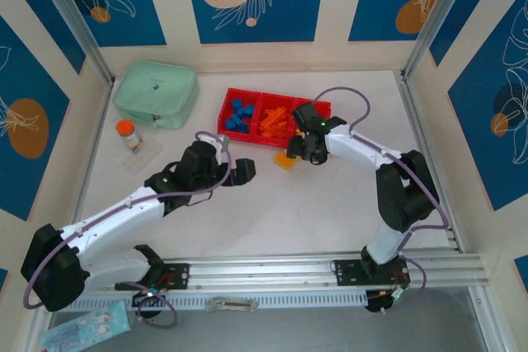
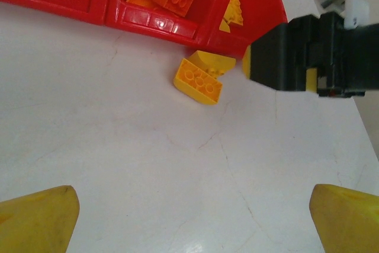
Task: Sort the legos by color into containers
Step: Place the lego in the container, then pick up the lego from the center of the table.
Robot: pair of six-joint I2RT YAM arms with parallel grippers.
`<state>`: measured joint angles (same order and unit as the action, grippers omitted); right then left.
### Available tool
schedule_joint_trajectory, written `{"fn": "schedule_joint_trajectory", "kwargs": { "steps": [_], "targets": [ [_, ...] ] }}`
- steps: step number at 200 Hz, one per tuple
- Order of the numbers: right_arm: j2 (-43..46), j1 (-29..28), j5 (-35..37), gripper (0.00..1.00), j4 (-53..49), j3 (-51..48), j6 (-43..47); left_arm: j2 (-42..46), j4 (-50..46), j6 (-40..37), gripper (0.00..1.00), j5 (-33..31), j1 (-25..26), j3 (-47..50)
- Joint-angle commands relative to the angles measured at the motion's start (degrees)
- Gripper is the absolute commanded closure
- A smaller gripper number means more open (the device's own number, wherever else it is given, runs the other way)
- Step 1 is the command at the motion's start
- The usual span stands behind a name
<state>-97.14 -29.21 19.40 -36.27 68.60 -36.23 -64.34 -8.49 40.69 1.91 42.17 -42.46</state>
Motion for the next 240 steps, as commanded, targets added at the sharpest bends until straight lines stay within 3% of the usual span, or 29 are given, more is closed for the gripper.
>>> {"fn": "schedule_joint_trajectory", "kwargs": {
  "steps": [1,85,115,169,240],
  "targets": [
    [0.51,-2.03,-1.96,0.28,3.84,-1.70,-5.85,0.89,1.73,1.45,0.01,-0.10,1.04,1.27],
    [-7.35,-7.17,3.58,0.10,4.63,2.78,-21.84,0.35,4.05,2.14,0.01,-1.93,2.35,2.81],
    [-10.26,-7.27,3.92,0.06,5.83,4.90,-23.08,0.18,4.08,1.79,0.01,-2.40,2.37,3.17],
    [-15.01,-7.24,5.53,0.07,3.69,8.29,-23.53,0.19,4.21,1.24,0.01,-2.79,2.34,3.70],
    [-14.64,-6.56,5.61,0.24,5.11,4.95,-23.26,0.18,3.74,0.63,0.01,-3.14,2.38,3.41]
  ]
}}
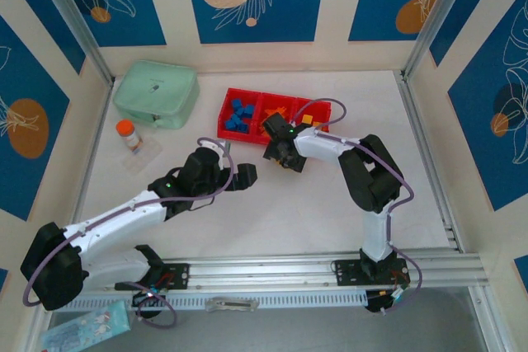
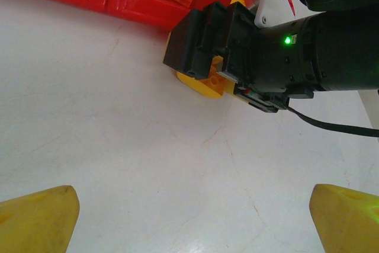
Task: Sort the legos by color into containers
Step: Pick up the lego from the center of the table, then place the lego in the container.
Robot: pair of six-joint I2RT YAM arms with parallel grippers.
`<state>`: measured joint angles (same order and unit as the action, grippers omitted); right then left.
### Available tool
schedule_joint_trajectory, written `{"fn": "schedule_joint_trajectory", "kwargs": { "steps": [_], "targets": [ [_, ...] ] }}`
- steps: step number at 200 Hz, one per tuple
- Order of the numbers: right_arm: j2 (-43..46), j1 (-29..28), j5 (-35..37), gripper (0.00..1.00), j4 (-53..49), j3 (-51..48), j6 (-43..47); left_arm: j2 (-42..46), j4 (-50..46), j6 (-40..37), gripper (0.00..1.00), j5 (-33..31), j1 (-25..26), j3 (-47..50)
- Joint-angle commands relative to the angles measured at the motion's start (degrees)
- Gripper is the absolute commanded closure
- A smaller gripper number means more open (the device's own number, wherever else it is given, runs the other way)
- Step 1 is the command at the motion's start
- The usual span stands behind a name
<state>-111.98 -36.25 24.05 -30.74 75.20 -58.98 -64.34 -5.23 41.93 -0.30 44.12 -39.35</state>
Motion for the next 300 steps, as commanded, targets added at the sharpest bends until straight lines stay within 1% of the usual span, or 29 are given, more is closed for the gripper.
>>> {"fn": "schedule_joint_trajectory", "kwargs": {
  "steps": [1,36,78,114,138,170,192,209,220,236,284,300],
  "targets": [
    [0.24,0.52,0.97,0.24,-0.39,-1.73,-0.52,0.18,0.44,-0.62,0.01,-0.94,0.40,0.32],
    [1.17,0.65,0.39,0.35,0.69,-3.03,0.59,0.18,0.26,-0.62,0.01,-0.76,0.39,0.07],
    [3.32,0.43,1.00,0.44,0.07,-4.19,2.19,0.92,-0.31,-0.70,0.01,-0.84,0.43,-0.25],
    [8.30,0.30,1.59,0.45,-0.75,-6.62,4.11,1.32,-2.20,-1.87,0.01,-1.58,0.41,-1.54],
    [12.82,0.89,2.57,0.45,-2.32,-6.92,6.97,1.41,-3.96,-3.55,0.01,-2.65,0.26,-3.37],
    [16.63,4.48,2.31,0.45,-4.47,-3.67,14.51,0.26,-5.71,-5.33,0.01,-3.13,-0.11,-6.28],
    [14.57,8.31,1.99,0.45,-7.70,2.03,18.81,-1.59,-6.70,-6.14,0.01,-3.13,-0.34,-8.57],
    [13.07,11.20,1.54,0.45,-6.28,4.21,21.63,-2.77,-6.02,-6.25,0.01,-2.60,-0.65,-9.54],
    [11.23,13.09,0.97,0.45,-5.56,6.13,23.03,-3.69,-5.36,-6.03,0.01,-1.94,-0.95,-10.12],
    [7.13,15.31,-0.04,0.45,-7.26,10.96,24.12,-4.85,-4.97,-5.76,0.01,-1.38,-1.31,-11.13],
    [-2.95,17.31,2.38,0.44,-9.53,22.53,27.42,-7.70,-3.69,-5.12,0.01,-0.32,-2.50,-12.85],
    [-5.25,17.96,1.52,0.43,-9.45,24.63,28.10,-8.29,-3.43,-5.19,0.01,-0.14,-2.71,-13.18]
  ]
}}
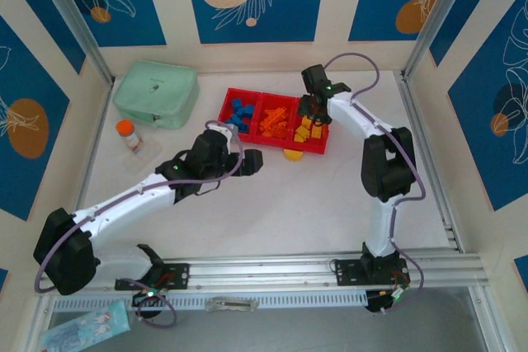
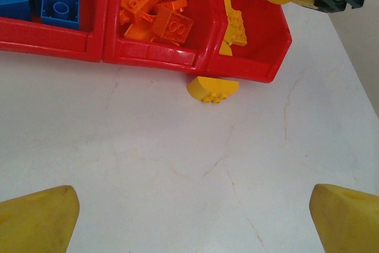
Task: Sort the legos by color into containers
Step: Place the lego in the container.
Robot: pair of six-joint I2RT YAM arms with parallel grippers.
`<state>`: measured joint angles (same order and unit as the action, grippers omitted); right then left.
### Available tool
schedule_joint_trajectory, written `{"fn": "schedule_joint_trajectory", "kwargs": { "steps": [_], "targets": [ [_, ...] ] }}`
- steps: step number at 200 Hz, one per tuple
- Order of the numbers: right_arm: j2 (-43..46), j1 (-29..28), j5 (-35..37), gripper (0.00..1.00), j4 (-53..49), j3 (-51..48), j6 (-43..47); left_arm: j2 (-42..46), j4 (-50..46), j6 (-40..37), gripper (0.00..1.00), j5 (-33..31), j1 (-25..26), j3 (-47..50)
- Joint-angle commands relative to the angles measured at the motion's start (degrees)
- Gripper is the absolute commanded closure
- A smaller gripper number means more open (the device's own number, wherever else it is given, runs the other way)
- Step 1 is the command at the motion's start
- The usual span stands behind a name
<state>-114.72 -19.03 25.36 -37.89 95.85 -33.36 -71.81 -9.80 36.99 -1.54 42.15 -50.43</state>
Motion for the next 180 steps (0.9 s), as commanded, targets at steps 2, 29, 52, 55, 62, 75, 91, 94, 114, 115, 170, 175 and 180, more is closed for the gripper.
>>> {"fn": "schedule_joint_trajectory", "kwargs": {
  "steps": [2,29,52,55,62,75,91,94,114,115,170,175,180],
  "targets": [
    [-2.72,0.81,0.10,0.42,-2.28,4.23,2.55,-0.97,1.13,-0.23,0.01,1.10,-0.75,-2.18],
    [-3.99,0.92,-0.13,0.32,-2.71,5.96,2.95,-1.67,0.31,-0.57,0.01,1.54,-0.97,-3.22],
    [-2.19,0.74,-0.69,0.27,-1.95,5.10,3.03,-1.33,0.59,-0.49,0.01,1.50,-1.02,-3.09],
    [-1.92,0.66,-0.82,0.26,-1.91,4.92,3.04,-1.28,0.60,-0.52,0.01,1.46,-1.02,-3.09],
    [-1.14,0.55,-0.92,0.25,-1.77,4.56,3.20,-1.17,0.54,-0.60,0.01,1.45,-1.02,-3.09],
    [0.28,0.33,-1.33,0.23,-1.69,3.71,3.48,-0.97,0.32,-0.79,0.01,1.41,-1.02,-3.17],
    [2.04,-0.04,-1.83,0.19,-1.73,2.42,3.65,-0.56,-0.30,-0.93,0.01,1.37,-1.11,-2.97],
    [2.34,-0.12,-1.87,0.18,-1.81,2.17,3.66,-0.43,-0.41,-0.94,0.01,1.37,-1.11,-2.92],
    [5.45,-0.91,-1.96,0.17,-1.92,-0.59,2.96,1.01,-0.84,-0.76,0.01,1.28,-1.11,-1.88],
    [5.72,-0.96,-2.02,0.17,-1.84,-0.85,2.91,1.12,-0.84,-0.73,0.01,1.28,-1.11,-1.82],
    [14.42,-7.35,-3.07,0.13,1.10,-14.80,-0.07,6.97,-1.54,0.61,0.01,-1.00,-1.33,3.81],
    [14.82,-8.14,-3.22,0.13,1.56,-16.03,-0.60,7.34,-1.58,0.64,0.01,-1.21,-1.37,4.28],
    [15.08,-8.97,-3.23,0.12,1.87,-17.10,-1.08,7.63,-1.75,0.78,0.01,-1.46,-1.37,4.82]
  ]
}}
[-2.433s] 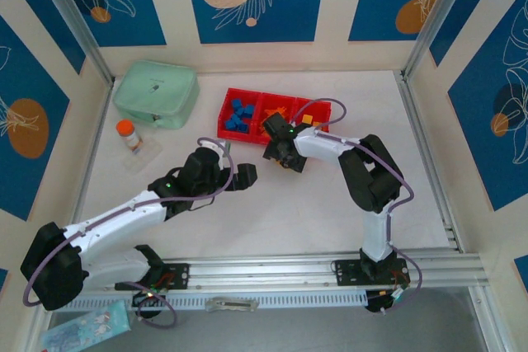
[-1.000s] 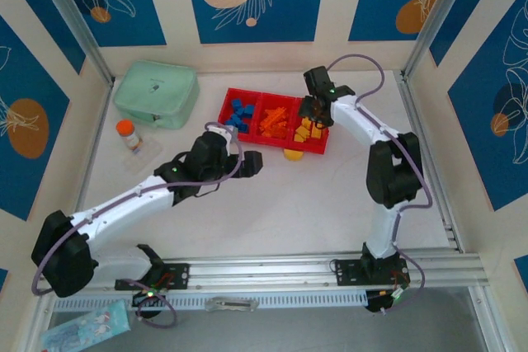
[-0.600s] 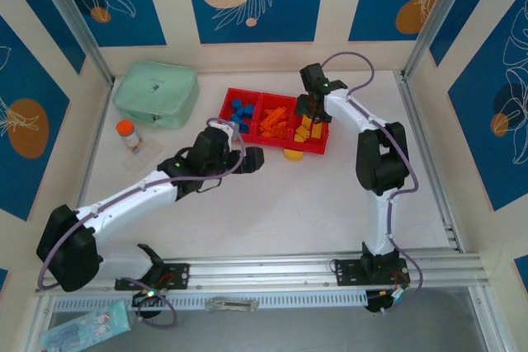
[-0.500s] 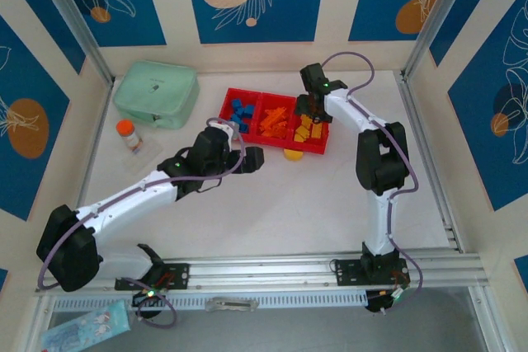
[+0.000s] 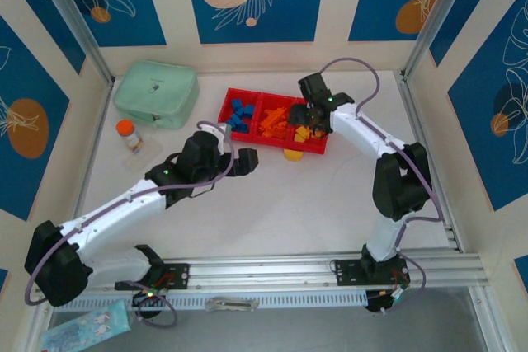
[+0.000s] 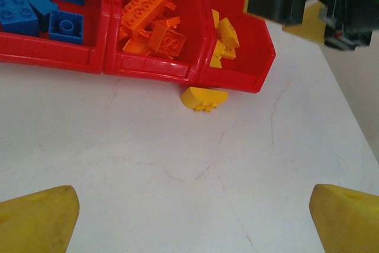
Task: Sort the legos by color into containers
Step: Place the lego in the container, then pick up the lego from the center of the table.
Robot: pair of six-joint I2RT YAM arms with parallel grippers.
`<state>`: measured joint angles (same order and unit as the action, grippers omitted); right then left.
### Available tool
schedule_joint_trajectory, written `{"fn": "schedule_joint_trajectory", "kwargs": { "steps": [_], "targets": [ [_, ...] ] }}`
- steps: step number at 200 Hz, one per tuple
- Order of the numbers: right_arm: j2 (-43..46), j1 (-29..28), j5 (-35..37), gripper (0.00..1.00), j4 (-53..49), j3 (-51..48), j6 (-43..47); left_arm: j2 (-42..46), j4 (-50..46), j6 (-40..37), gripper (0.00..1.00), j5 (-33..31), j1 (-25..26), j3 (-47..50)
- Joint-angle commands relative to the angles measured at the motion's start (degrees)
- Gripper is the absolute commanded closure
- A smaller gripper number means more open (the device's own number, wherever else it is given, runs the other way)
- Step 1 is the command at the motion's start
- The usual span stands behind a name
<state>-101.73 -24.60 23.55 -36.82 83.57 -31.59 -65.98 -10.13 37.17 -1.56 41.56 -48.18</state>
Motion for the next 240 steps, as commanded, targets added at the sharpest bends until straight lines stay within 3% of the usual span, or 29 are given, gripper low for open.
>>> {"fn": "schedule_joint_trajectory", "kwargs": {
  "steps": [1,49,117,179,240],
  "targets": [
    [2.13,-3.55,-1.37,0.12,0.83,-5.00,-2.94,1.89,-1.44,0.57,0.01,-1.48,-0.83,2.61],
    [2.05,-7.16,-3.27,0.06,5.38,-13.06,-9.06,4.86,-1.11,2.49,0.01,-3.39,-1.14,6.70],
    [-4.07,-6.34,-2.32,0.07,9.01,-12.02,-7.24,7.98,-0.50,4.83,0.01,-5.92,-1.31,10.37],
    [-8.60,-6.16,2.06,0.11,9.28,-9.68,-6.29,8.67,-0.16,4.94,0.01,-6.81,-1.61,10.83],
    [-10.34,-6.42,3.41,0.22,10.73,-8.83,-5.76,7.51,0.64,5.10,0.01,-5.95,-1.83,10.57]
  ]
}}
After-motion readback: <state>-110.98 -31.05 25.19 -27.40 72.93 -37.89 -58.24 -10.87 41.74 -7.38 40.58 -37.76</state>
